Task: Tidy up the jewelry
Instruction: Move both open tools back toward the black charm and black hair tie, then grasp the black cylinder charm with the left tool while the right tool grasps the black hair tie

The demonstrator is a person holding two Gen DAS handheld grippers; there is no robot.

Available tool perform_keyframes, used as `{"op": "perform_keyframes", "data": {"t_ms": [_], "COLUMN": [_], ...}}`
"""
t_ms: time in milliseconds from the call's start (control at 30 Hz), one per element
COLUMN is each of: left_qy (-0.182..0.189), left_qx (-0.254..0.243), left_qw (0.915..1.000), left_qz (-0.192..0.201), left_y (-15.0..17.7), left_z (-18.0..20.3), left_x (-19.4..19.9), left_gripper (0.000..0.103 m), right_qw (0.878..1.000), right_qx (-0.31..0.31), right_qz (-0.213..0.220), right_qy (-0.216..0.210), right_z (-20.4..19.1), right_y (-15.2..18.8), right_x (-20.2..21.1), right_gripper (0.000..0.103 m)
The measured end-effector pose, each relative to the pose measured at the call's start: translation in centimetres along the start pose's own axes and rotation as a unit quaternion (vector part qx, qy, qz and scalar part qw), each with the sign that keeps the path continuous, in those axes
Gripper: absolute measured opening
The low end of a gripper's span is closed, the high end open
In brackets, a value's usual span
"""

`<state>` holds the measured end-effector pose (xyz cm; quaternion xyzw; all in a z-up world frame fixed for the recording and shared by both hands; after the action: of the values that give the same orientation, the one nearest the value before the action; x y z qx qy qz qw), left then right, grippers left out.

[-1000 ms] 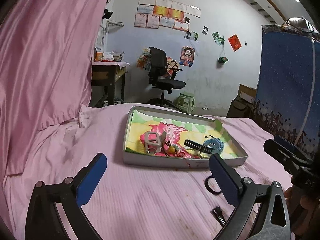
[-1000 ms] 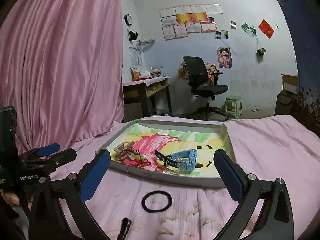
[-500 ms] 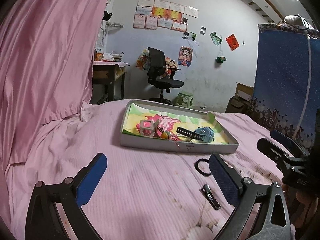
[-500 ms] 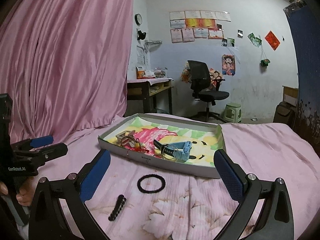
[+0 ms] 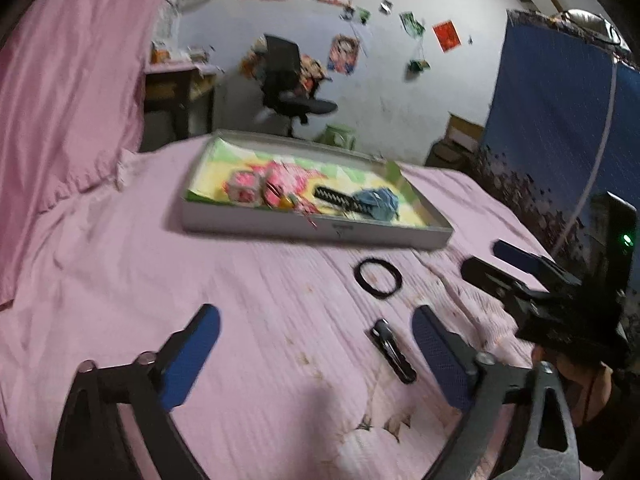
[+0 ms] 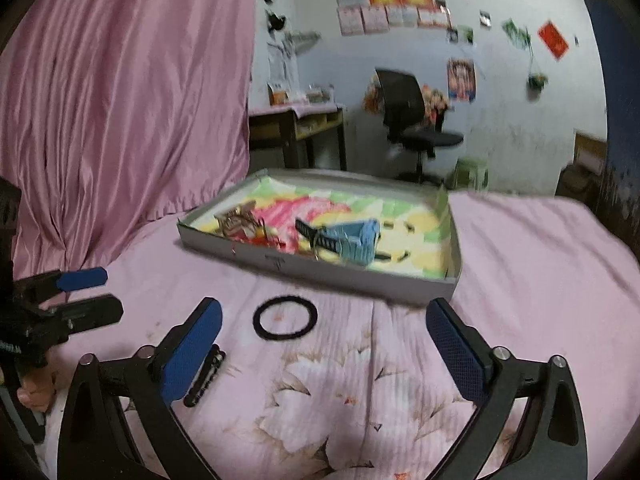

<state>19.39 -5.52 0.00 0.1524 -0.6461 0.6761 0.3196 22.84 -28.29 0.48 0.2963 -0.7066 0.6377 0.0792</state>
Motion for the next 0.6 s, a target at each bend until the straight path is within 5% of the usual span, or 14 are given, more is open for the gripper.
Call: {"op": "perform_keyframes", "data": {"t_ms": [100,333,600], "left_qy": [0.022,0.081,0.088], "left_qx": [-0.004,-0.018,-0.029], "left_qw": [0.9993,0.992,0.9865], "left_qz": [-0.029,-0.095,-0.135], "left_y": [0.2,1.1,1.3], "left_z": [0.5,2.2,3.1], "left_x": [-1.2,-3.8,-6.0], "left_gripper": [0.081,0.053,0.035], "right_qw": [1.0,0.996,0.99], "right_qx": [-0.017,-0.023,-0.017], "right_qz": [-0.026,-0.081,-0.132], "right_qy": [-0.006,-0.026,-0.039], "right_z": [0.8,0.9,0.2], "right_y": [0.6,1.6,2.2], "right_x": [-1.2,-4.0,-7.0], "right_gripper": [0.076,0.062,0.048]}}
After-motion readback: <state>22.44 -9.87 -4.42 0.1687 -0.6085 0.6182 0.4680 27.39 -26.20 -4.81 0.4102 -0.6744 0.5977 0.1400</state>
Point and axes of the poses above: each gripper's, at about its wrist camera, not at the fingertips, and x roughly against the way its jaws point, z to its right, y to its underside, the point moved 2 cm from there along -x, roughly the way its jaws point, and after that the axes turned 4 degrees about -x, right-handed, at the moved point
